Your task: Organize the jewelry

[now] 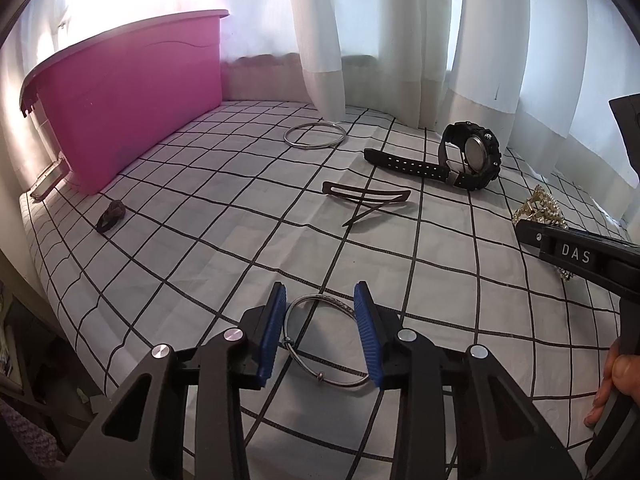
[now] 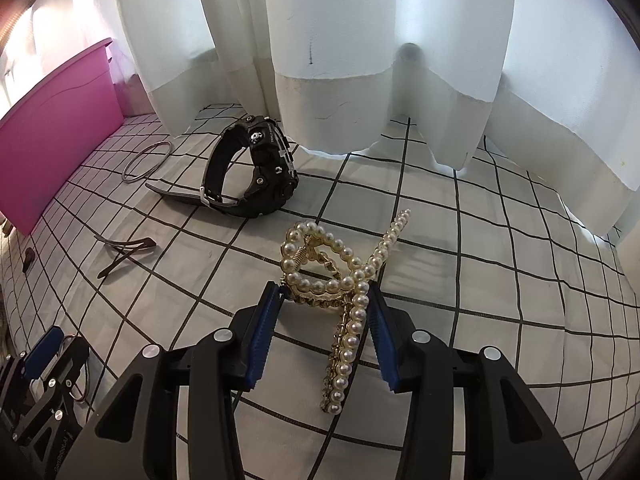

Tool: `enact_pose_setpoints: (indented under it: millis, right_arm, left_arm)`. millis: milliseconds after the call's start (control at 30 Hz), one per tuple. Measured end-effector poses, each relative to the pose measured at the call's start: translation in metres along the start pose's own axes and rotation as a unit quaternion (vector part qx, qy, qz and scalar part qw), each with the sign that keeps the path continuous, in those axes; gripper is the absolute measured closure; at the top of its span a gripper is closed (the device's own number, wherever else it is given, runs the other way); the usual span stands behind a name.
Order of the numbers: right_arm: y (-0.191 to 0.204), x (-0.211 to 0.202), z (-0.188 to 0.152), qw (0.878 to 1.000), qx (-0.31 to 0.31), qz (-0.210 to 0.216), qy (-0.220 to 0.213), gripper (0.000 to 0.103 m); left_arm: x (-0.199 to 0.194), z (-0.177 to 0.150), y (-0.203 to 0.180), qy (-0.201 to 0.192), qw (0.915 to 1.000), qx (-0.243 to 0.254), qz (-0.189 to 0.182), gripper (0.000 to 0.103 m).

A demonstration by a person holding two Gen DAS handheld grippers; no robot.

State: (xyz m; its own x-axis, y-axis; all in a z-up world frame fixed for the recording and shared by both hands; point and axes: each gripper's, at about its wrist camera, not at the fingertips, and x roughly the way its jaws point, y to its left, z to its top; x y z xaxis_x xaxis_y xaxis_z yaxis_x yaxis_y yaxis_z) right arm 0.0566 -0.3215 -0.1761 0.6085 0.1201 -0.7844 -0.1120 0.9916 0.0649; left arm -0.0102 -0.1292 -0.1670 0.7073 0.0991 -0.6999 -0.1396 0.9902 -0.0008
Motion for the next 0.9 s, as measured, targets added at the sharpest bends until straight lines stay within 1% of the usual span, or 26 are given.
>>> enact_pose_setpoints:
  millis: [33,67,167,433,567,667,733,767,833,867,900]
  right_arm:
    - [0.0005,-0.0003,0.0003,1.000,0.002,0.002,-0.002,0.060]
    - [0.0004,-0.0016,0.0001,1.000,0.004,0.005,-0.005,0.060]
    - [-0.0018,-0.0039,-0.0028,1.000,0.005,0.011,-0.004,0.060]
    - [-0.0028,-0.0062,-0.0037,1.000,0.010,0.016,-0.008,0.060]
    - [-0.0033,-0.0047,-0.0038,1.000,0.012,0.018,-0.004,0.060]
    - [-0.0031,-0.0038,-0.0034,1.000,0.011,0.018,-0.002,0.060]
    - [-0.0021,-0.0031,-0.0031,1.000,0.009,0.016,-0.001,0.060]
    - [-0.0020,-0.0032,-0.0031,1.000,0.009,0.016,-0.001,0.060]
    - [-0.0021,-0.0031,-0.0028,1.000,0.009,0.016,-0.001,0.060]
    - [-0.0021,-0.0032,-0.0029,1.000,0.009,0.016,-0.001,0.060]
    - [-0.0019,-0.0033,-0.0029,1.000,0.008,0.016,-0.001,0.060]
  left_arm:
    - [0.0006,0.0011,0.0017,0.002,1.0000,0.000,-0.001,0.098]
    - [0.0021,0.0016,0.0026,0.008,0.9999,0.000,-0.010,0.102]
    - [0.0013,0.0015,0.0011,0.001,0.9999,0.011,-0.006,0.102]
    - [0.0030,0.0060,0.0062,0.008,0.9998,-0.002,-0.018,0.102]
    - [0.0043,0.0075,0.0092,0.014,0.9999,-0.006,-0.008,0.102]
    - [0.0056,0.0066,0.0067,0.017,0.9998,0.005,-0.003,0.102]
    - [0.0047,0.0065,0.0047,0.017,0.9998,0.006,-0.007,0.101]
    - [0.0038,0.0065,0.0036,0.015,0.9998,0.007,-0.006,0.099]
    - [0.0032,0.0066,0.0010,0.012,0.9999,0.011,-0.004,0.089]
    - [0.0030,0.0066,0.0003,0.011,0.9999,0.012,0.000,0.076]
    - [0.0014,0.0066,0.0004,0.005,0.9999,0.010,0.003,0.065]
